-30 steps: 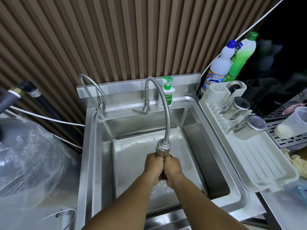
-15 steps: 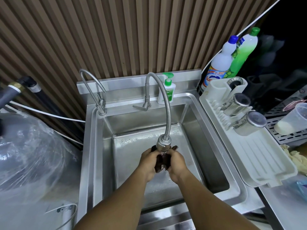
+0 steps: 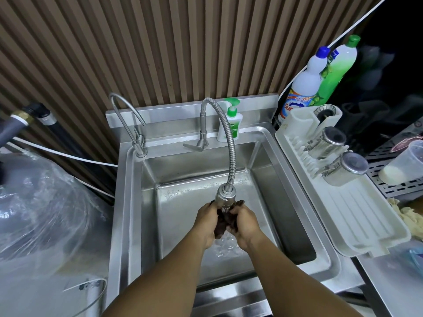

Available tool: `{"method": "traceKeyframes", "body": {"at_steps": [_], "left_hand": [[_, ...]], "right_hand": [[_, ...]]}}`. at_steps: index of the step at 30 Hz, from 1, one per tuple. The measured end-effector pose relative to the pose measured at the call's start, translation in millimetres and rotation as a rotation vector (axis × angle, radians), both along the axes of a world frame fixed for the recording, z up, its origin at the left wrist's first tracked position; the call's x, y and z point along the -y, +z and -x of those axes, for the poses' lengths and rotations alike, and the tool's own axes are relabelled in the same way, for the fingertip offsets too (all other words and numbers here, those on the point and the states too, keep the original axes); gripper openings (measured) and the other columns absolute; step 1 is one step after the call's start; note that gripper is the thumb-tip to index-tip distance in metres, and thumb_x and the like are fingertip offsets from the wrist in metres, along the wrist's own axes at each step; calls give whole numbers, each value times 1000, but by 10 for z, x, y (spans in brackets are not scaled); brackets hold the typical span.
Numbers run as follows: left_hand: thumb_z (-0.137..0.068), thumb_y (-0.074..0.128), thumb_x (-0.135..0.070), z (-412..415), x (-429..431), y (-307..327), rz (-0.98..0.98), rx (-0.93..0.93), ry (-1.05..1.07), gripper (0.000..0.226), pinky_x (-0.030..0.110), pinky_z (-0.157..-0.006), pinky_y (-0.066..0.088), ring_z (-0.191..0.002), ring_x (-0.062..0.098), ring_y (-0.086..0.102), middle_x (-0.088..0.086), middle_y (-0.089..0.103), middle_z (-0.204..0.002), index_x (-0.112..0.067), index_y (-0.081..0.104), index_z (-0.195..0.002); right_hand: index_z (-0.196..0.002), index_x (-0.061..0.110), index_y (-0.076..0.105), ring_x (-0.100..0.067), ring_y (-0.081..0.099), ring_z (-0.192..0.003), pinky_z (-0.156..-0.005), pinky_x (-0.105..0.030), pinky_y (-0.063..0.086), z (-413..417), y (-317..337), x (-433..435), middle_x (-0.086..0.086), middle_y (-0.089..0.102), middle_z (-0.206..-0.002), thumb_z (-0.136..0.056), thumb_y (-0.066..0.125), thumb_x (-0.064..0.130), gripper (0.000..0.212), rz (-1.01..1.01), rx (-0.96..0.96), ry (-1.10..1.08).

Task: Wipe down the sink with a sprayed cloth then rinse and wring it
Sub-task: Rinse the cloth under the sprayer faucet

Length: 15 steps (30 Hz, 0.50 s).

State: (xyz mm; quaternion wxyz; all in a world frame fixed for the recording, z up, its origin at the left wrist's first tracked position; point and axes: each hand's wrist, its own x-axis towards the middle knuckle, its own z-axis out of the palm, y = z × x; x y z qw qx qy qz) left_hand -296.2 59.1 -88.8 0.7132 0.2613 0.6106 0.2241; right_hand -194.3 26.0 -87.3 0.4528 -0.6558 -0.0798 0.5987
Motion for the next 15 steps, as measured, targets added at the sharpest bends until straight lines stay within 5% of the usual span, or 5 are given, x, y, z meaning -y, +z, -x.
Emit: {"method": "traceKeyframes", "body": {"at_steps": [4,7,10,15], "left_hand": [[-74,47,-9,46,4,-7,0,26,11,38,33,-57,33,-79,30,46,20,57,-90,1,61,-108],[-86,48,-27,51,12,24,117,52,-18,27,35,-65,45,-84,28,55,14,65,-92,-12,67,-99],[-90,48,-48,24,-9,43,180,74,-93,35,27,-56,39,-72,21,57,6,69,-83,-19,68,-89],[-92,52,-37,-89,12,-37,-22,-116,-82,26,25,-54,39,-61,24,55,7,65,-72,-13,65,-92]], "right_hand": [[-92,7,62,-28,59,-78,-75,-41,51,-45,-8,-14,-15,66,-85,-83,36,-4,30,10,-37,-80],[-88,7,62,-31,59,-79,-76,-42,52,-37,-15,-25,-16,65,-85,-81,39,1,25,44,-47,-151],[-88,10,58,-27,60,-73,-62,-34,51,33,-20,-17,-16,65,-84,-88,44,19,16,34,-30,-53],[-92,11,51,-14,53,-57,-46,-24,42,160,-110,-51,-6,60,-74,-97,50,28,18,-24,218,138]]}}
